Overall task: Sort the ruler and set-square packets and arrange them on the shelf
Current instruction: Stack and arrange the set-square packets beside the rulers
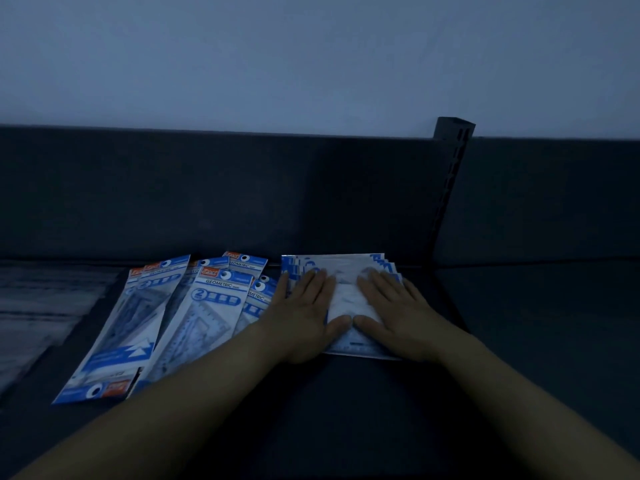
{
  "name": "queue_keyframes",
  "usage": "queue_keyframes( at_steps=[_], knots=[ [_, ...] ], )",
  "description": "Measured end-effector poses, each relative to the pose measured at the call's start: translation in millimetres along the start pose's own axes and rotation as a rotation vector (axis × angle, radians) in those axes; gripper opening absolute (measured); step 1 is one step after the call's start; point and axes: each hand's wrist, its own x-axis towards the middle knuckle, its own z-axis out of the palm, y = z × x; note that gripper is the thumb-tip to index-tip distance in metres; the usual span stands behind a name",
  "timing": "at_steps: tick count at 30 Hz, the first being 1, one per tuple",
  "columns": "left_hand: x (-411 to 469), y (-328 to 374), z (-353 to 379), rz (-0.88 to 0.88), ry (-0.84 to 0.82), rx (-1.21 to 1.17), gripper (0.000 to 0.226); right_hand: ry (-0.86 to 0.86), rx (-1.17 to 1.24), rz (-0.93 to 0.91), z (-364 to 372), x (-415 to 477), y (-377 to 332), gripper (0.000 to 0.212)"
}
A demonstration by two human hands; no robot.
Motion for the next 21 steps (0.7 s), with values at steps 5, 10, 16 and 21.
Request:
queue_keyframes(
  at_steps=[5,10,16,21],
  knots=[
    [-17.6,9.1,3.5,-0.028,-0.033,-0.046,0.079,0.008,0.0,-0.001,0.5,-12.1,-6.7,0.094],
    [-32.8,14.0,-1.5,-0.033,-0.027,-0.071,0.08,0.029,0.018,0.027,1.2,-24.0,-15.8,0.097],
    [-74.5,-10.0,-25.4,-0.061,0.216,-0.217,0.059,0.097,0.129,0.065,-6.9,-28.1,-41.3,0.102],
    [-116.5,-92.6,-29.3,-0.367,0.491,-0.357,0.034,0.164,0.442,0.036,-23.2,-31.9,-111.6,0.056]
  ],
)
